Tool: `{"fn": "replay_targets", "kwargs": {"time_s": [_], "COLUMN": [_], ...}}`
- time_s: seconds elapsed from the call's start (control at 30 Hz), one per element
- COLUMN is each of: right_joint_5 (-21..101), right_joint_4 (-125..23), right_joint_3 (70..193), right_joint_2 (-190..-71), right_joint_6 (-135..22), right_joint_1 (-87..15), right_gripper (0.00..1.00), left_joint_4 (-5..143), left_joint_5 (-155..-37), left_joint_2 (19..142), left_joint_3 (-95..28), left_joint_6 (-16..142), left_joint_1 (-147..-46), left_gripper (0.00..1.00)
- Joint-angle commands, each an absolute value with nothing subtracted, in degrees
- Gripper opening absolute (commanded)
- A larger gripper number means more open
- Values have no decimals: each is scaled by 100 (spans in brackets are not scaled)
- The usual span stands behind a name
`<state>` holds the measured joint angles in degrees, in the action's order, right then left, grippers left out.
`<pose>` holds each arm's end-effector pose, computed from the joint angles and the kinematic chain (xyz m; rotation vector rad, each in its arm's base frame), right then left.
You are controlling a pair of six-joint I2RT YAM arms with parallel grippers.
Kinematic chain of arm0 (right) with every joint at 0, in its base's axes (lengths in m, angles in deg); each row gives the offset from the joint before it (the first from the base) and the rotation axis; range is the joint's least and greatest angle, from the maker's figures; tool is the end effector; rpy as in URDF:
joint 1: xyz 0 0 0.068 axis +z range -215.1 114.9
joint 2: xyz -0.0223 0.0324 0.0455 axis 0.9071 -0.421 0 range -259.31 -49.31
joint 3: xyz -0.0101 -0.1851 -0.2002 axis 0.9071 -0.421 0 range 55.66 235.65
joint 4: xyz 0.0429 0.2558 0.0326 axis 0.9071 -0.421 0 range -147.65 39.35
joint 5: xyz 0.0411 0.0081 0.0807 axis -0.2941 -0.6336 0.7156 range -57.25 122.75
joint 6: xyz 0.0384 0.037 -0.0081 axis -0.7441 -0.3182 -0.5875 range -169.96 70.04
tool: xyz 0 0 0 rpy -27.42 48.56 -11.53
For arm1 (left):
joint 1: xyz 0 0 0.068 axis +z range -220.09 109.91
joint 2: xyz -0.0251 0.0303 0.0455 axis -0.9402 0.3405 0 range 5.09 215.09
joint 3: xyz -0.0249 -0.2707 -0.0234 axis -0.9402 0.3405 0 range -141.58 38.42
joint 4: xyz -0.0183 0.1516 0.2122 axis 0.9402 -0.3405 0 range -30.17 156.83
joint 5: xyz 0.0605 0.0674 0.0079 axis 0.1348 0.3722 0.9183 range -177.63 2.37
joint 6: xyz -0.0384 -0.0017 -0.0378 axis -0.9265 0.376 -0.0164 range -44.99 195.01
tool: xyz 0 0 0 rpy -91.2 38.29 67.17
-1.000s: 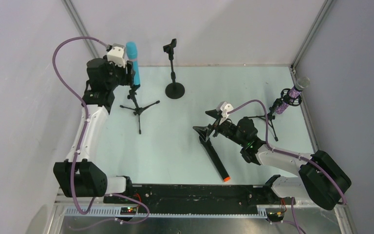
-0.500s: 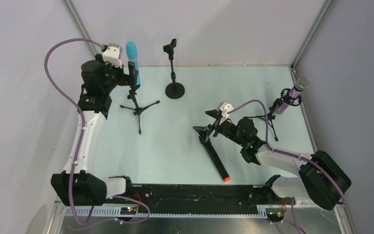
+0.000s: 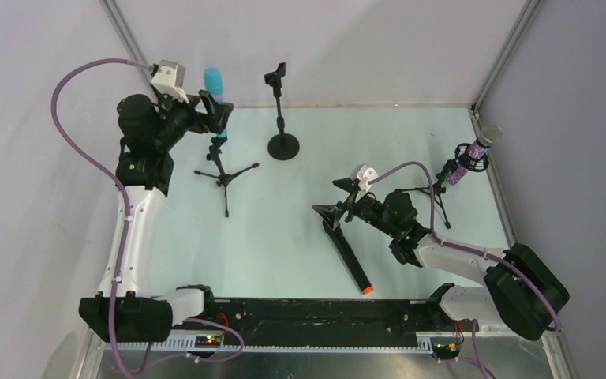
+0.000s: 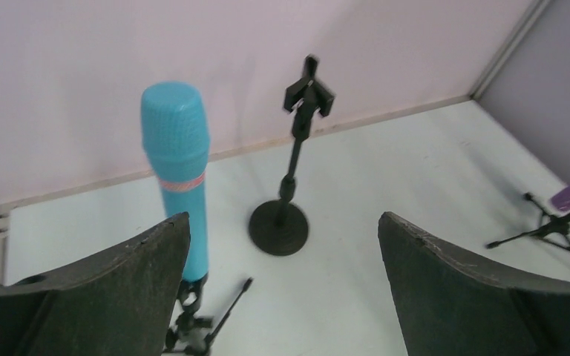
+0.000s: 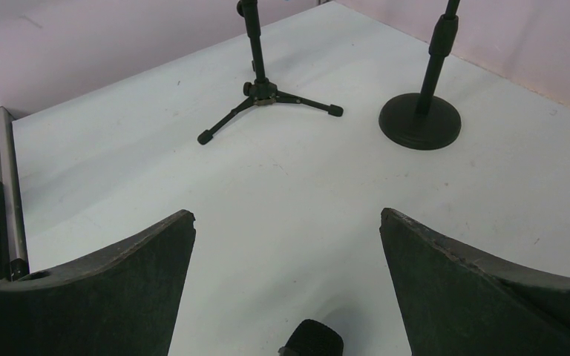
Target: Attach the microphones to the stand
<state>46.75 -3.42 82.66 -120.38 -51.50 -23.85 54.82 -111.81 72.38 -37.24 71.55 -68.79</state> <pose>0.1902 0.1782 0.2420 -0.7183 1.3945 0.7776 0.2581 -0.0087 0.4454 0.2565 1.6216 -0.3731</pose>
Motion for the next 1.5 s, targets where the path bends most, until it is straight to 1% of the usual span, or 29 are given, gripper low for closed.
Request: {"fn": "replay_targets", "kwargs": {"time_s": [0.0,0.17,0.33,0.63,0.7,0.83,1.03,1.23,1.47], "right_joint_5": [4664,4660,4661,4684,4675,4728,4783,4791,4849], "right_joint_4": [-348,-482,-589,-652,-663,-731,-895,-991,-1018], "right_joint_3": [8265,8264,8259,8264,8262,8262,8257,8256,8262], "right_joint_2": [-12026,-12000,-11970,-11979,-11976,-12019,-12038,-12102,-12189], "right_joint_6": [-5220,-5235,-5210,-5180,-5183,-5210,-5223,-5293,-5401], "right_joint_1": [-2380,-2392,-2446,-2558,-2588,-2663,-2782,-2940,-3116], "right_gripper": [99,100,99,99,99,99,99,99,99], "left_joint_4": [5641,5602,5576,5554,5550,5553,5551,5544,5549], "left_joint_5": [-11850,-12061,-12107,-11301,-11082,-10251,-9194,-8789,-8453], "left_joint_2": [7474,7934,8334,8945,9143,9508,10196,10932,11594], "left_joint_3": [-4301,-4716,-5052,-5642,-5805,-6021,-6549,-7364,-7946], "left_joint_6": [6304,5559,5188,5350,5483,6285,6922,7441,7936], "left_joint_1": [-6905,-6954,-7319,-8035,-8205,-8689,-8999,-9027,-9016], "left_gripper": [100,100,100,100,100,100,100,100,100]}}
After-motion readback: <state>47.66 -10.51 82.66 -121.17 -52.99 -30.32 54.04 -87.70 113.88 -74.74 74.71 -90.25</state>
